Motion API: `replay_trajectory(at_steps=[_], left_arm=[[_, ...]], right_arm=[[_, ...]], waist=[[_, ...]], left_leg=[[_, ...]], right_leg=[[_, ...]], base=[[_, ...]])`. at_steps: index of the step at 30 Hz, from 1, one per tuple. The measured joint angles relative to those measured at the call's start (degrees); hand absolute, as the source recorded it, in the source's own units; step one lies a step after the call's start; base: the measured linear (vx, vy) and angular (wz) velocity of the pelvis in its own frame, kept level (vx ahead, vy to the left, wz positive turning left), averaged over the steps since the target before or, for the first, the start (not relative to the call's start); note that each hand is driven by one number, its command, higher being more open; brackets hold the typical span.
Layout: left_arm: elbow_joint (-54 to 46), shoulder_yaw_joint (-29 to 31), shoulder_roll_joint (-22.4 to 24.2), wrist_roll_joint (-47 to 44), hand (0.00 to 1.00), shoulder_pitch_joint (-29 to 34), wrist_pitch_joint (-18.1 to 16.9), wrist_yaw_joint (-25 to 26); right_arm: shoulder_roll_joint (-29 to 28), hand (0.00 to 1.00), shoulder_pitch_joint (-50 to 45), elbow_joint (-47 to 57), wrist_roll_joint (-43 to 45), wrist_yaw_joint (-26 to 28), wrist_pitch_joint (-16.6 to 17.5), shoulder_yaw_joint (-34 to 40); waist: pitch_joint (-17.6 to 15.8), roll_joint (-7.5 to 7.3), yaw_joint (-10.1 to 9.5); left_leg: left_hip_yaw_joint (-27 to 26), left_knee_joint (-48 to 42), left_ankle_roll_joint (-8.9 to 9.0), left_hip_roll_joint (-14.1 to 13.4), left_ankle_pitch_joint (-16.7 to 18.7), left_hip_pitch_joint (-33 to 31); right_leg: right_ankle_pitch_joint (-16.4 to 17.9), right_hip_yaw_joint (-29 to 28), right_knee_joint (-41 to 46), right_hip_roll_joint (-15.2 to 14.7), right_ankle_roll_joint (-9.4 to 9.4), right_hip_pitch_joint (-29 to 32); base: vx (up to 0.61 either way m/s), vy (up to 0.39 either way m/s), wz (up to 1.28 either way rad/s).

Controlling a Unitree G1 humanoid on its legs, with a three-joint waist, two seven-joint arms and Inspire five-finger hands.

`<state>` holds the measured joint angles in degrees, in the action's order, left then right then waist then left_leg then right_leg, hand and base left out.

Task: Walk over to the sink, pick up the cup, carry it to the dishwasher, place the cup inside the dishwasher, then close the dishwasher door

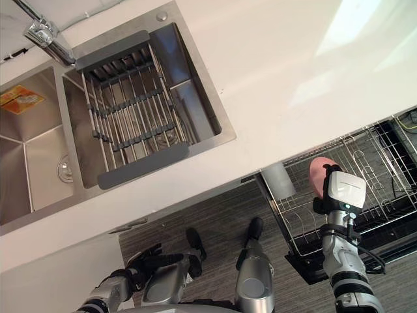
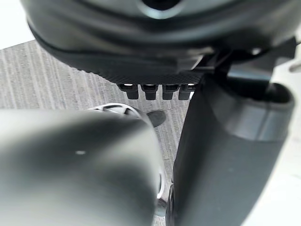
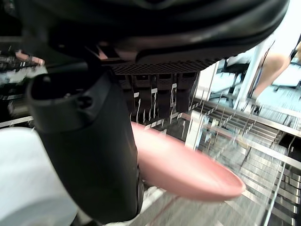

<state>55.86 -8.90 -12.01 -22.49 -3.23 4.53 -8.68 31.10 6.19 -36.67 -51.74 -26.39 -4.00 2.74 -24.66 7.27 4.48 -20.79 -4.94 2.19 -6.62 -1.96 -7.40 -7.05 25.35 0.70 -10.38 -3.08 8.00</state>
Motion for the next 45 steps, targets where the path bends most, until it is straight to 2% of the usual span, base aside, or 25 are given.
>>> replay_trajectory(at_steps=[5,10,13,15,17,18,20,23,25,26,28,29,30,31,33,34,36,37,38,41,45], left_arm=[[-0.3,0.1,0.0,0.1,1.0,-0.6,0.1,0.0],[-0.7,0.1,0.3,1.5,1.0,-1.5,0.6,0.1],[-1.1,0.2,0.3,3.0,1.0,-1.3,1.4,0.2],[-1.3,1.5,0.4,3.4,1.0,-0.3,1.8,0.2],[-1.5,3.2,0.5,3.6,1.0,1.3,2.6,1.0],[-1.6,3.7,0.6,3.6,1.0,1.6,2.8,1.1],[-1.4,5.1,0.6,4.3,1.0,2.5,3.6,1.4],[-1.5,5.1,0.7,4.3,1.0,2.9,4.8,1.4],[-1.5,5.1,1.2,3.4,1.0,2.9,5.7,1.4],[-1.6,5.1,2.1,2.7,1.0,3.0,6.6,1.4],[-1.6,5.1,3.4,1.5,1.0,3.2,7.3,1.4],[-1.6,5.1,4.2,0.9,1.0,3.2,7.6,1.5],[-1.4,5.0,5.2,-0.1,1.0,3.2,7.7,1.8],[-1.4,5.0,5.4,-0.2,1.0,3.3,7.7,1.9],[-0.1,4.9,6.3,-0.5,1.0,3.6,7.5,2.4],[0.2,5.0,6.5,-0.8,1.0,3.6,7.2,2.4],[0.7,5.0,6.7,-1.2,1.0,4.1,6.1,2.4],[0.8,5.0,6.7,-1.2,1.0,4.4,5.8,2.4],[0.8,5.1,6.8,-1.2,1.0,4.8,4.8,2.3],[0.8,5.1,6.7,-1.3,1.0,4.6,3.6,2.1],[0.8,5.3,6.5,-2.3,1.0,4.7,2.5,2.1]], right_arm=[[-3.1,1.0,-2.2,-0.2,9.0,3.8,2.1,-1.0],[-6.8,1.0,-7.4,-0.2,16.0,1.6,5.7,0.1],[-10.9,1.0,-11.6,5.2,20.9,-2.6,9.1,5.9],[-13.5,1.0,-14.3,12.9,23.8,-5.0,10.6,11.4],[-15.2,1.0,-16.5,22.6,28.6,-8.4,13.0,20.1],[-15.5,1.0,-16.7,24.7,29.8,-9.4,13.5,22.6],[-16.2,1.0,-17.2,30.4,36.1,-13.0,16.5,32.5],[-16.4,1.0,-17.4,31.4,45.2,-15.8,18.4,42.5],[-16.9,1.0,-17.6,30.3,51.1,-15.2,18.6,45.8],[-17.2,1.0,-17.6,27.0,56.4,-13.9,18.7,47.6],[-18.4,1.0,-18.0,21.7,63.9,-11.5,18.8,48.8],[-19.6,1.0,-18.3,19.5,68.1,-9.5,18.7,49.2],[-22.4,1.0,-18.5,15.6,76.5,-5.1,18.6,49.1],[-23.1,1.0,-18.6,14.8,78.0,-4.0,18.5,48.9],[-28.9,1.0,-20.1,9.8,88.2,4.9,17.7,45.6],[-30.4,1.0,-20.6,9.1,89.4,6.6,17.6,44.0],[-35.0,1.0,-20.9,6.7,95.2,13.9,17.0,37.4],[-35.8,1.0,-20.8,6.3,98.4,15.5,17.9,36.2],[-35.7,1.0,-20.5,6.2,101.6,18.5,19.7,35.1],[-33.2,1.0,-22.0,5.1,104.3,24.3,20.7,31.2],[-31.3,1.0,-21.5,0.5,109.1,27.0,21.6,27.7]], waist=[[-0.5,-0.69,-0.32],[-0.6,-1.43,-0.13],[0.1,-2.44,1.18],[1.2,-3.52,1.51],[3.6,-5.3,2.57],[4.0,-5.7,2.85],[5.6,-7.13,2.97],[7.2,-7.83,4.5],[7.6,-7.8,5.22],[7.7,-7.68,6.13],[8.8,-7.18,6.53],[9.4,-6.67,6.69],[9.8,-6.17,6.78],[9.9,-6.01,6.77],[10.6,-5.05,6.69],[10.8,-4.74,6.59],[11.6,-3.45,6.2],[11.7,-3.23,6.12],[11.9,-3.25,5.84],[12.2,-3.35,4.0],[12.3,-4.05,2.55]], left_leg=[[-0.2,-0.5,0.37,-0.4,0.5,1.1],[-0.4,-1.3,0.82,-1.4,1.7,2.7],[-0.9,-1.3,0.87,-1.7,2.0,4.3],[-2.7,-1.3,1.24,-2.1,2.6,5.6],[-4.4,-1.3,1.64,-2.6,3.4,7.1],[-4.8,-1.2,1.8,-2.8,3.5,7.6],[-6.9,-1.3,2.23,-3.5,4.6,9.4],[-8.2,-1.1,2.67,-3.9,5.0,11.0],[-8.6,-1.0,2.71,-3.9,5.0,11.8],[-8.6,-0.8,2.74,-3.9,5.0,13.2],[-8.6,-0.1,2.76,-3.6,5.0,14.3],[-8.3,0.4,2.85,-3.4,5.0,14.4],[-7.9,0.9,2.8,-3.1,4.6,14.7],[-7.7,0.9,2.78,-3.1,4.5,14.7],[-6.1,2.0,2.62,-2.6,4.0,14.5],[-5.8,2.2,2.74,-2.5,3.9,14.3],[-5.7,2.9,2.54,-2.4,3.8,14.1],[-5.5,3.1,2.52,-2.4,3.8,14.0],[-5.2,3.2,2.51,-2.3,3.8,14.0],[-3.3,4.1,2.83,-2.2,2.2,14.0],[-1.5,5.7,2.61,-2.0,0.4,14.5]], right_leg=[[0.3,-0.3,-0.1,0.3,-0.15,-1.1],[0.9,-0.3,-0.1,0.7,-0.44,-3.1],[0.9,-0.7,-0.4,1.1,-0.29,-4.4],[0.8,-2.3,-1.0,1.7,-0.15,-5.0],[0.6,-3.8,-2.0,2.4,-0.16,-5.7],[0.6,-4.1,-2.3,2.6,-0.15,-6.1],[0.6,-6.0,-3.2,3.5,-0.1,-7.0],[0.5,-6.7,-3.9,4.0,-0.07,-8.1],[0.5,-6.9,-4.1,4.0,-0.07,-8.9],[0.6,-6.6,-4.2,3.9,-0.09,-10.4],[1.1,-6.2,-4.3,3.8,-0.46,-11.4],[1.2,-5.9,-4.3,3.7,-0.52,-11.5],[1.3,-5.3,-4.3,3.4,-0.6,-11.9],[1.3,-5.1,-4.4,3.4,-0.7,-12.0],[1.6,-3.4,-5.2,3.2,-0.71,-13.0],[1.6,-3.0,-5.5,3.1,-0.65,-13.1],[1.5,-1.7,-5.5,2.9,-0.63,-13.3],[1.5,-1.5,-5.5,2.9,-0.63,-13.3],[1.5,-1.3,-5.5,2.8,-0.64,-13.4],[1.5,0.2,-5.5,2.9,-0.83,-14.1],[1.5,2.2,-5.5,3.0,-0.77,-15.1]], base=[[0.0,0.007,-0.03],[0.0,0.002,-0.01],[0.04,0.019,-0.12],[0.05,0.019,-0.41],[0.06,0.007,-0.38],[0.07,-0.004,-0.36],[0.07,-0.006,-0.43],[0.08,0.003,-0.21],[0.04,0.017,-0.1],[0.0,0.0,0.0],[-0.03,0.035,0.07],[-0.07,0.051,0.19],[-0.04,0.029,0.18],[-0.07,0.029,0.24],[-0.09,0.001,0.35],[-0.07,-0.005,0.36],[-0.04,0.006,0.28],[-0.02,0.013,0.2],[0.0,0.012,0.13],[0.01,0.006,0.23],[0.05,0.0,0.3]])
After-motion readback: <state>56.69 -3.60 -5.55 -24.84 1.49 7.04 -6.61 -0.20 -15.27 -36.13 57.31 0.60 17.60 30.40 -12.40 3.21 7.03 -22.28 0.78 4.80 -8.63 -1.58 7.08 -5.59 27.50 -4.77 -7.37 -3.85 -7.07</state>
